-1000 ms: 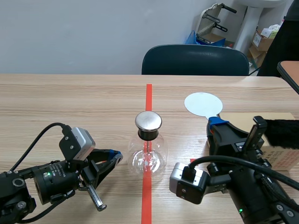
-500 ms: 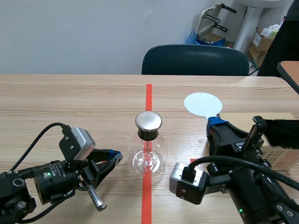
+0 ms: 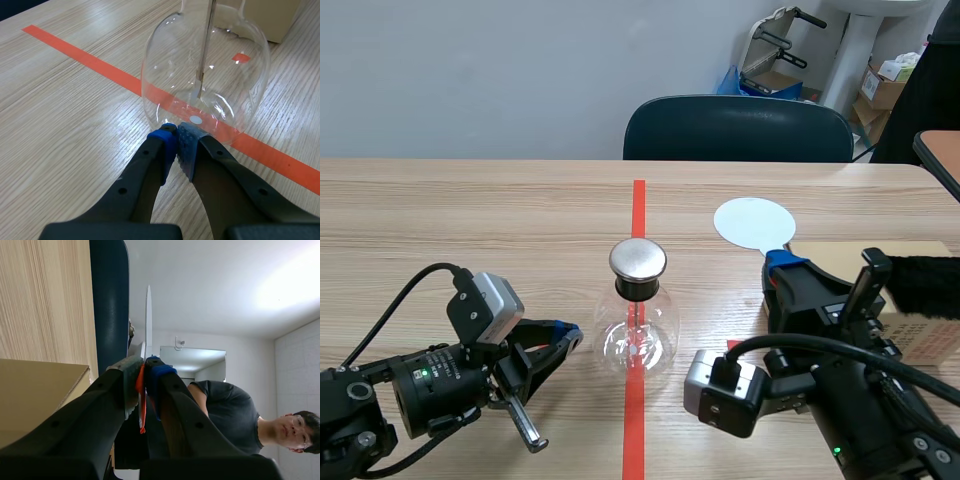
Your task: Do the electroscope experiment
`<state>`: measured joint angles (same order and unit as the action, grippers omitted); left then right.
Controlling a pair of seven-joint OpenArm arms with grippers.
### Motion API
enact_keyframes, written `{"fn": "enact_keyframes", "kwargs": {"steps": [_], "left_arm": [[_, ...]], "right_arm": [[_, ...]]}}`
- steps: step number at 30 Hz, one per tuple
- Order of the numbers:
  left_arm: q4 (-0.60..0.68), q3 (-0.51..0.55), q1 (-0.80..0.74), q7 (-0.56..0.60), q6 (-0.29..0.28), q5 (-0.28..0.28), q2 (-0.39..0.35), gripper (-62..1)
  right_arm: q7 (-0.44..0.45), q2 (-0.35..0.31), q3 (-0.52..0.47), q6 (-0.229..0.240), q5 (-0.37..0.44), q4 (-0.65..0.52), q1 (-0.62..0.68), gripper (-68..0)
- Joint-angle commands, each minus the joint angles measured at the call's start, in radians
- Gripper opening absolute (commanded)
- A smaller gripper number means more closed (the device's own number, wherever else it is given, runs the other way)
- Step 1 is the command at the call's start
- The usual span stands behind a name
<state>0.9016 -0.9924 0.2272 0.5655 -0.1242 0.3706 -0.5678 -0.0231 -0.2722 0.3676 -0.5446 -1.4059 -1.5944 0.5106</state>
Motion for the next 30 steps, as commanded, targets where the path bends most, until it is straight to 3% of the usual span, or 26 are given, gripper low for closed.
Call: {"fn": "enact_keyframes", "kwargs": {"steps": [1,13,21,30], "left_arm": [[0.014,0.003,0.005,0.010,0.002,0.004,0.004,-58.2],[0.014,0.003,0.005,0.007,0.006,0.004,0.005,-58.2],[0.014,0.003,0.005,-0.016,0.006,0.004,0.005,-58.2],[0.014,0.003,0.006,-0.011,0.006,0.004,0.005,-58.2]], "right_arm": [[0.004,-0.002,-0.009,-0.011,-0.001,-0.008,-0.008,-66.5],[0.016,-0.002,-0.026,-0.011,-0.001,-0.008,-0.006,-66.5],[0.087,-0.005,-0.044,-0.011,-0.001,-0.008,-0.006,-66.5],[0.268,-0.005,-0.062,-0.011,0.002,-0.008,-0.006,-66.5]]}}
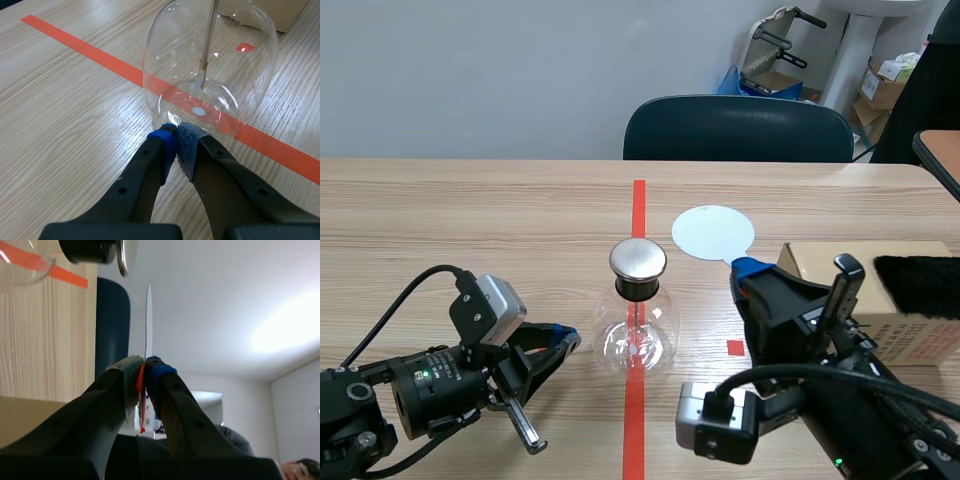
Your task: Do the electroscope experiment
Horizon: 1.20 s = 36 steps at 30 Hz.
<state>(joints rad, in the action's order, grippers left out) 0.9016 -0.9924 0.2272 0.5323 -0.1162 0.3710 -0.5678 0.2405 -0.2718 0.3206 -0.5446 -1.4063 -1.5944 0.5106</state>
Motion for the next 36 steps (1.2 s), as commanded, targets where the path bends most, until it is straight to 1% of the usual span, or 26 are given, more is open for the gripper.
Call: {"fn": "enact_keyframes", "kwargs": {"steps": [1,7,11,14,18,36], "left_arm": [[0.014,0.003,0.006,0.025,-0.002,0.004,0.005,-58.2],[0.014,0.004,0.006,0.025,-0.002,0.004,0.006,-58.2],[0.014,0.004,0.006,0.024,0.000,0.004,0.008,-58.2],[0.014,0.004,0.006,0.024,0.000,0.004,0.008,-58.2],[0.014,0.004,0.005,0.024,0.001,0.004,0.008,-58.2],[0.014,0.004,0.005,0.016,0.001,0.004,0.008,-58.2]], "right_arm": [[0.032,-0.005,-0.018,-0.011,0.004,-0.008,-0.006,-66.5],[0.180,-0.005,-0.030,-0.011,0.008,-0.008,-0.006,-66.5],[0.248,-0.005,-0.030,-0.012,0.008,-0.008,-0.006,-66.5],[0.283,-0.005,-0.030,-0.015,0.008,-0.008,-0.006,-66.5],[0.298,-0.005,-0.030,-0.015,0.008,-0.008,-0.006,-66.5],[0.298,-0.005,-0.030,-0.015,0.008,-0.008,-0.006,-66.5]]}}
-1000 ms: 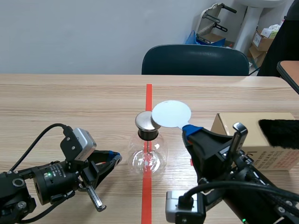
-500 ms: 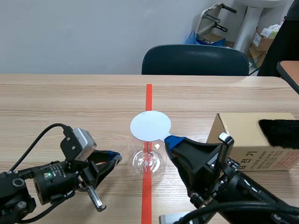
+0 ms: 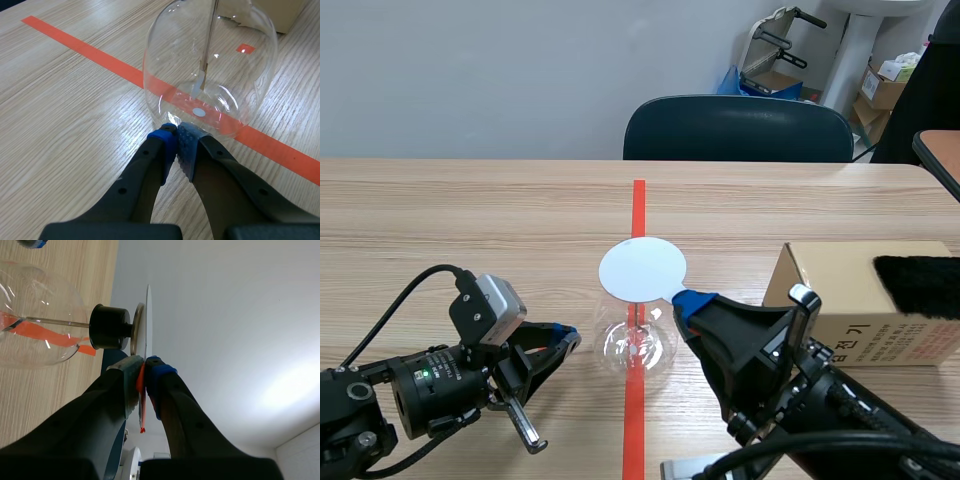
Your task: Do the electroscope experiment
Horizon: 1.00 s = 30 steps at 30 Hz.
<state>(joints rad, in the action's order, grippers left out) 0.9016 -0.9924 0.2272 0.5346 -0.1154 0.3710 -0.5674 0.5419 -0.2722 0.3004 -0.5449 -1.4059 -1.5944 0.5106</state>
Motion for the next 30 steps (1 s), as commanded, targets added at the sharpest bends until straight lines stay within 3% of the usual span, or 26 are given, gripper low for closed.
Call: {"fn": "enact_keyframes", "kwargs": {"steps": [1,9,23,30], "left_arm": [[0.014,0.004,0.005,0.014,0.000,0.004,0.007,-58.2],[0.014,0.003,0.003,-0.013,0.000,0.004,0.007,-58.2],[0.014,0.005,0.003,-0.035,-0.003,0.004,-0.003,-58.2],[0.014,0.005,0.003,0.023,-0.013,0.004,-0.024,-58.1]], "right_arm": [[-0.003,-0.004,-0.010,-0.015,0.008,-0.008,-0.006,-66.5],[-0.034,-0.002,-0.011,-0.018,0.030,-0.008,-0.006,-66.5],[-0.297,0.001,-0.034,-0.018,0.049,-0.008,-0.007,-66.5],[-0.418,0.001,-0.034,-0.018,0.049,-0.008,-0.010,-66.5]]}}
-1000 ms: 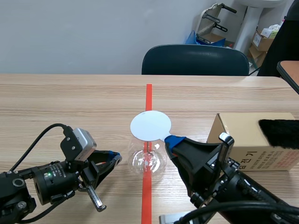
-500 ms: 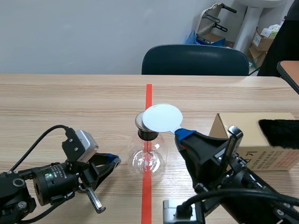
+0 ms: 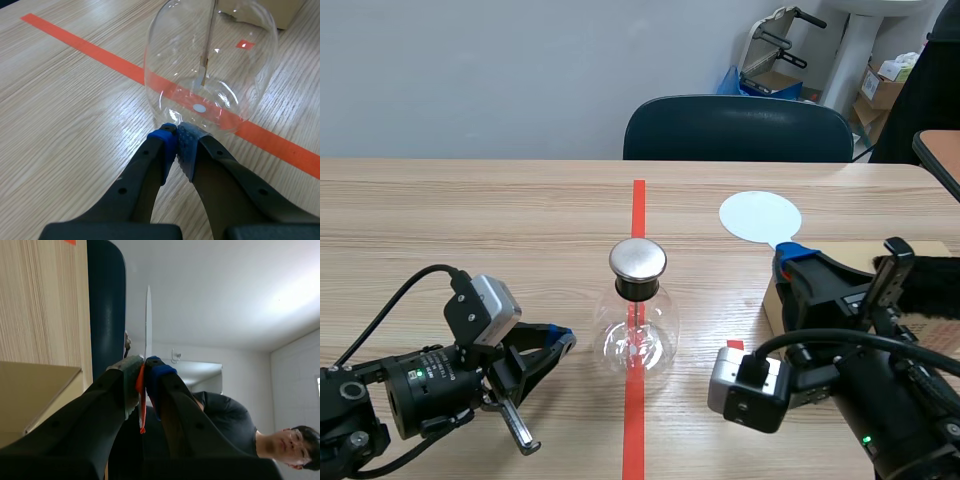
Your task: Do the electroscope experiment
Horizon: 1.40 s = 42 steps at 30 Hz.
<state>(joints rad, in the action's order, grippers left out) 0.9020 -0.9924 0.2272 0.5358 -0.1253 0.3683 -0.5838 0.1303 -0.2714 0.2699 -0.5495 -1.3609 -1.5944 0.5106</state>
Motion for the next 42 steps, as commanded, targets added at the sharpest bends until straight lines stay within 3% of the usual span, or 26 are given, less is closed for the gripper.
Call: {"fn": "enact_keyframes", "kwargs": {"steps": [1,7,15,31,42], "left_arm": [[0.013,0.005,0.003,0.022,-0.005,0.006,-0.009,-58.1],[0.013,0.005,0.003,0.025,-0.051,0.006,-0.013,-58.1],[0.013,0.005,0.003,0.024,-0.053,0.006,-0.013,-58.2],[0.013,0.005,0.003,0.021,-0.053,0.006,-0.012,-58.2],[0.013,0.005,0.003,0.021,-0.053,0.006,-0.012,-58.2]], "right_arm": [[-0.014,0.000,-0.003,-0.011,0.004,-0.008,-0.010,-66.5],[-0.028,0.000,-0.003,-0.010,0.004,-0.008,-0.013,-66.5],[0.023,0.000,-0.001,-0.005,0.004,-0.008,-0.023,-66.5],[0.308,-0.003,0.001,0.002,0.004,-0.008,-0.034,-66.5],[0.412,-0.002,0.013,0.036,0.007,-0.008,-0.034,-66.5]]}}
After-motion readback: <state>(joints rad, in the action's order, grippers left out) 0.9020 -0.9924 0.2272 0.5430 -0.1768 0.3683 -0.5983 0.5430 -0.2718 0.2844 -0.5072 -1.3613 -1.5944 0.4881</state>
